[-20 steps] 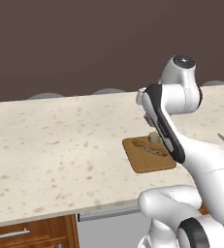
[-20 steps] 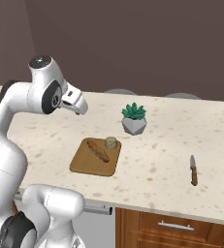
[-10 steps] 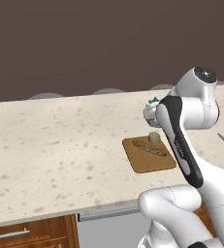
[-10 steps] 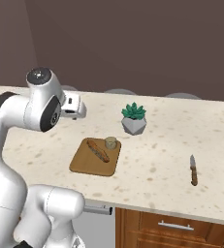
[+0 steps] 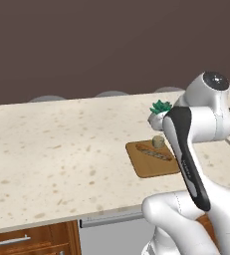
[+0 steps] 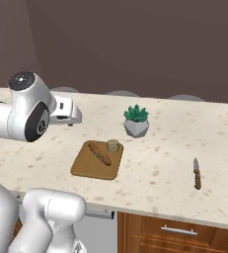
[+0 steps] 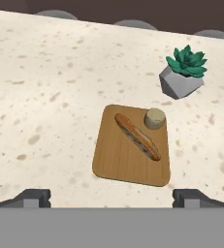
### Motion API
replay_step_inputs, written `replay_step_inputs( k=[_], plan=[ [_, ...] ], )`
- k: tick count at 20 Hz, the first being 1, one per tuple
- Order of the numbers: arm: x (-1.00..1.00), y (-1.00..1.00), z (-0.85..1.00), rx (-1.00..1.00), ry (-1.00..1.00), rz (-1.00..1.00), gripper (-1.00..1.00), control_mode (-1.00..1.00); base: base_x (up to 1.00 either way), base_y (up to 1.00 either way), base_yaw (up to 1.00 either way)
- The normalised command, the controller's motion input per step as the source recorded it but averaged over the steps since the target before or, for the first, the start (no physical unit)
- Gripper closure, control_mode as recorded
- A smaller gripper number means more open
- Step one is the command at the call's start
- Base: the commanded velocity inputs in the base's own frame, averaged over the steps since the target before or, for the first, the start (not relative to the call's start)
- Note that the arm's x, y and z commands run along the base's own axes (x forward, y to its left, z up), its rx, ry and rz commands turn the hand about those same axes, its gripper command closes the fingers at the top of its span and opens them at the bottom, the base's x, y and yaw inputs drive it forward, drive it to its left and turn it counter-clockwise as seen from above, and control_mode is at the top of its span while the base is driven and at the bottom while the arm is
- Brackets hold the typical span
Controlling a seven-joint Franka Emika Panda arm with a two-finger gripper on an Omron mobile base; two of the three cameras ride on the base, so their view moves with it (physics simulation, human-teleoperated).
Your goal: Retrieve the sausage and cheese from the fridge and place them on the cutting board on the counter.
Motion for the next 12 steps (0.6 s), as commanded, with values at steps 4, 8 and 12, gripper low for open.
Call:
replay_step_inputs(
  k=[4, 8, 12],
  plan=[
    [-0.28, 0.00, 0.00, -0.04, 0.00, 0.00, -1.00, -1.00, 0.00, 0.00, 0.00],
    [-0.01, 0.00, 0.00, 0.00, 0.00, 0.00, -1.00, 1.00, 0.00, 0.00, 0.00],
    [0.00, 0.00, 0.00, 0.00, 0.00, 0.00, -1.00, 1.00, -0.62, -0.16, -0.11]
  ],
)
